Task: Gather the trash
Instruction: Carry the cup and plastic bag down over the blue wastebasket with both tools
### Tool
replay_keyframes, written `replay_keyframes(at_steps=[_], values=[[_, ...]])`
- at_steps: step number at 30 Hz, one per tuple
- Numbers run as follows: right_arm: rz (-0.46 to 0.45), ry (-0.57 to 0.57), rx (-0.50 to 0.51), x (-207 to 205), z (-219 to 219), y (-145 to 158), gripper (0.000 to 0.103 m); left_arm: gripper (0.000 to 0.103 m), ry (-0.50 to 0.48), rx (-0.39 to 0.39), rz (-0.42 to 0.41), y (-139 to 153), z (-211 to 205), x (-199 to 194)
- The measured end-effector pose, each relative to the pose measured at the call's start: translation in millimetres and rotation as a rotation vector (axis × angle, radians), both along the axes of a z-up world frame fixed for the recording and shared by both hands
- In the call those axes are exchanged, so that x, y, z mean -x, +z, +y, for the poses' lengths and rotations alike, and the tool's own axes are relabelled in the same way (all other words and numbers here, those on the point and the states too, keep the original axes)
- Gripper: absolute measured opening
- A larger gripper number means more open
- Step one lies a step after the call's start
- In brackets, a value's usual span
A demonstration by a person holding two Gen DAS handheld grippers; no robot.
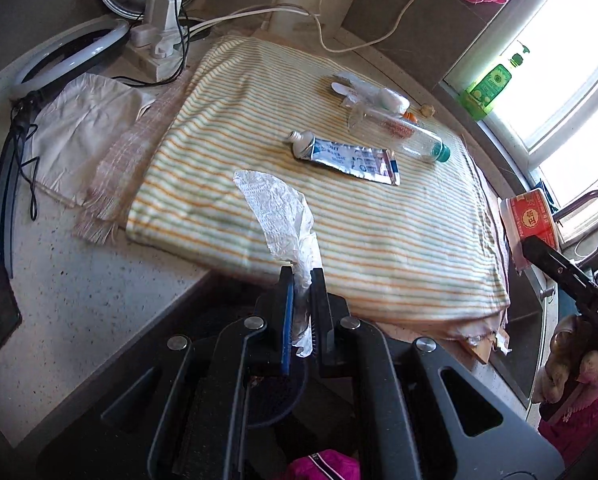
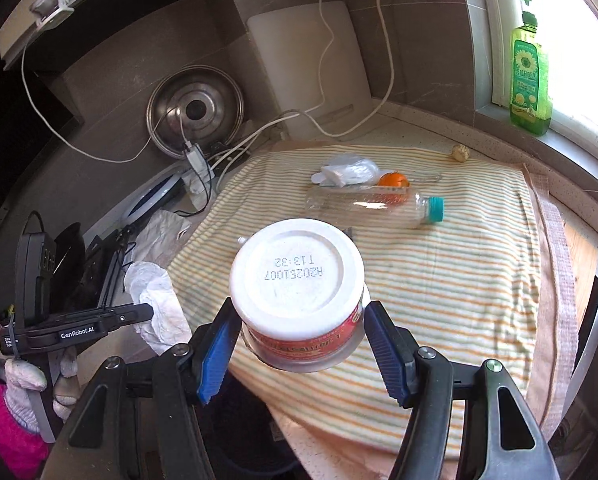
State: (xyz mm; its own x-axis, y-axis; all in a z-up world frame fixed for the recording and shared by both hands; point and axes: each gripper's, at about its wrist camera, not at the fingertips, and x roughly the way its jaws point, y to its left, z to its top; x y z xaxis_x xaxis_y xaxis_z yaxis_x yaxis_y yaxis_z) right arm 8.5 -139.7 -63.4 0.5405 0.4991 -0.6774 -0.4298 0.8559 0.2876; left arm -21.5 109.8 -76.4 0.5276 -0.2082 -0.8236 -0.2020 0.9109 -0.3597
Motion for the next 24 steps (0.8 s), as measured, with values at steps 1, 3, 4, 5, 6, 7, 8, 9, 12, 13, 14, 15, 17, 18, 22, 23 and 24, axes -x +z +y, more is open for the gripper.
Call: replay_keyframes(at_steps=[1, 3, 4, 5, 6, 7, 8, 9, 12, 13, 14, 15, 17, 18, 22, 23, 24], values=[[0.002, 0.006, 0.002, 6.8, 4.3, -1.8, 0.066, 0.005, 0.0, 0.002, 0.003, -2.0, 1.6, 5.2], [0.006, 0.022, 0.013, 21.0, 14.4, -5.7, 0.066, 0.005, 0.0, 0.004, 0.016, -7.7, 3.9, 17.2], [0.008, 0.031, 0.02, 27.7, 19.6, -8.3, 0.066, 0.005, 0.0, 0.006, 0.023, -10.9, 4.7, 22.1], [0.011, 0.039, 0.026, 34.1, 25.3, -10.8, 0.066, 0.005, -0.001, 0.008, 0.03, -14.3, 5.9, 27.0], [0.016, 0.048, 0.029, 40.3, 30.3, -14.1, 0.066, 0.005, -0.002, 0.01, 0.038, -18.5, 6.9, 32.2], [0.022, 0.056, 0.033, 46.1, 35.2, -17.7, 0.066, 0.005, -0.003, 0.01, 0.046, -22.0, 7.8, 35.4], [0.028, 0.062, 0.036, 51.9, 38.9, -21.2, 0.066, 0.005, -0.004, 0.011, 0.057, -27.0, 8.7, 40.2], [0.036, 0.069, 0.039, 57.2, 43.4, -25.4, 0.066, 0.005, -0.005, 0.012, 0.066, -31.5, 9.7, 44.0], [0.058, 0.089, 0.051, 70.6, 56.0, -37.8, 0.066, 0.005, -0.003, 0.014, 0.092, -44.0, 12.4, 53.9], [0.065, 0.094, 0.055, 74.2, 60.1, -42.3, 0.066, 0.005, -0.002, 0.015, 0.099, -47.7, 13.0, 57.2], [0.071, 0.1, 0.061, 78.0, 64.0, -46.8, 0.066, 0.005, -0.002, 0.014, 0.105, -51.2, 13.6, 60.3], [0.077, 0.104, 0.067, 81.5, 68.0, -51.1, 0.066, 0.005, -0.003, 0.012, 0.112, -54.3, 14.0, 62.4], [0.09, 0.111, 0.075, 87.8, 74.9, -60.1, 0.066, 0.005, -0.005, 0.014, 0.13, -63.1, 15.3, 67.6], [0.097, 0.115, 0.08, 90.6, 78.4, -64.7, 0.066, 0.005, -0.005, 0.013, 0.138, -67.5, 16.0, 70.2], [0.129, 0.121, 0.092, 99.3, 89.3, -83.4, 0.066, 0.005, 0.0, 0.015, 0.172, -85.0, 17.7, 77.1], [0.138, 0.122, 0.094, 101.2, 91.5, -87.6, 0.066, 0.005, 0.0, 0.016, 0.183, -90.4, 18.4, 78.7], [0.145, 0.122, 0.098, 102.9, 93.7, -92.3, 0.066, 0.005, -0.001, 0.017, 0.193, -95.8, 18.8, 80.0]])
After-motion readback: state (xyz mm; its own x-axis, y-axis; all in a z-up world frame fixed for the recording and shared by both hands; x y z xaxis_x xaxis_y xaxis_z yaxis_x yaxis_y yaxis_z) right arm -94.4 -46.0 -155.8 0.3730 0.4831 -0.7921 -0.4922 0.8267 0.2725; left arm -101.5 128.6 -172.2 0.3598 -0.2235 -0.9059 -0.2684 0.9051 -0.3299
